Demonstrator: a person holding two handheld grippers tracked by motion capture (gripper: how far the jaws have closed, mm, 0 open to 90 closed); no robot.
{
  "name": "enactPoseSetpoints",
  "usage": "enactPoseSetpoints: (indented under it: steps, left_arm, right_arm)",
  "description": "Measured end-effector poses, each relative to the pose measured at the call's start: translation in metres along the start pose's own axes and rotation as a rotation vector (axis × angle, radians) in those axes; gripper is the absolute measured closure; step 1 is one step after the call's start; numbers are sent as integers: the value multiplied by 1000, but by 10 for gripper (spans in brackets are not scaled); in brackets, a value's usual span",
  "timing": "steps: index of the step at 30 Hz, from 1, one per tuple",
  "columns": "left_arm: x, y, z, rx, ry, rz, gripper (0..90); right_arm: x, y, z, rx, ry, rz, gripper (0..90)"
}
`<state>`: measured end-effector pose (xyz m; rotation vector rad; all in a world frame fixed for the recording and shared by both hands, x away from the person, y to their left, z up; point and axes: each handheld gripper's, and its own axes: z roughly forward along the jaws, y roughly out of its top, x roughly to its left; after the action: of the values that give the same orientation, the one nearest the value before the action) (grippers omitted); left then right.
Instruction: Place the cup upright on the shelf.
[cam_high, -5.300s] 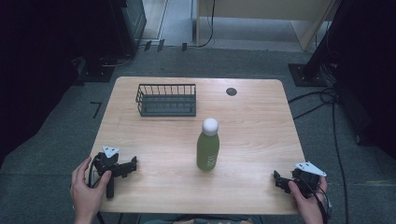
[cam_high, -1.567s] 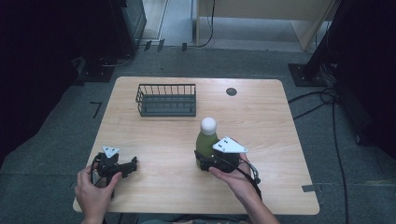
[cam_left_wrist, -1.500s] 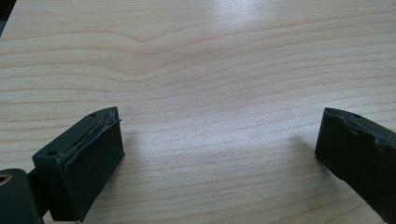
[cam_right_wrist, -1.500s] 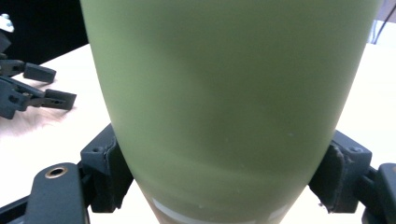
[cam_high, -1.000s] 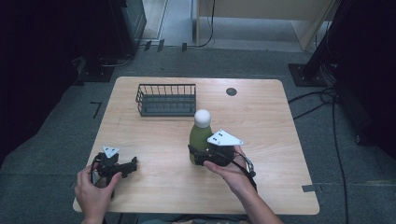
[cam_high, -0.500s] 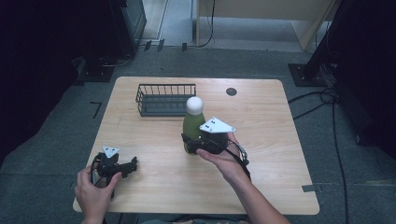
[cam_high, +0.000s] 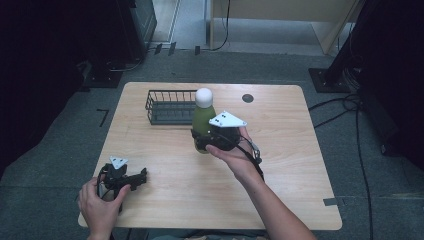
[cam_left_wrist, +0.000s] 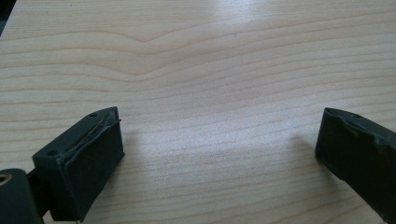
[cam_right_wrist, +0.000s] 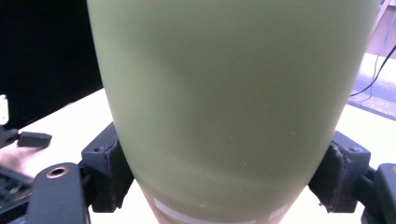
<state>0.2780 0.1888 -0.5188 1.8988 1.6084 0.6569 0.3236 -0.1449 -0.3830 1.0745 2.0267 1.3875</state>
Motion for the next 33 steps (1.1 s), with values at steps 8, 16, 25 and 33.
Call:
enactPoseSetpoints:
  steps: [8,16,25,33]
  left_arm:
    - [0,0,0,1,0,0,13]
    - [0,0,0,2,0,1,13]
    - [0,0,0,1,0,0,13]
    - [0,0,0,1,0,2,13]
  right_arm:
    - [-9,11,11,-2,-23,1,201]
    - [-16,25,23,-10,-49,23,201]
    - [-20,41,37,-6,-76,20,201]
    - [-28,55,47,-20,-110,26,201]
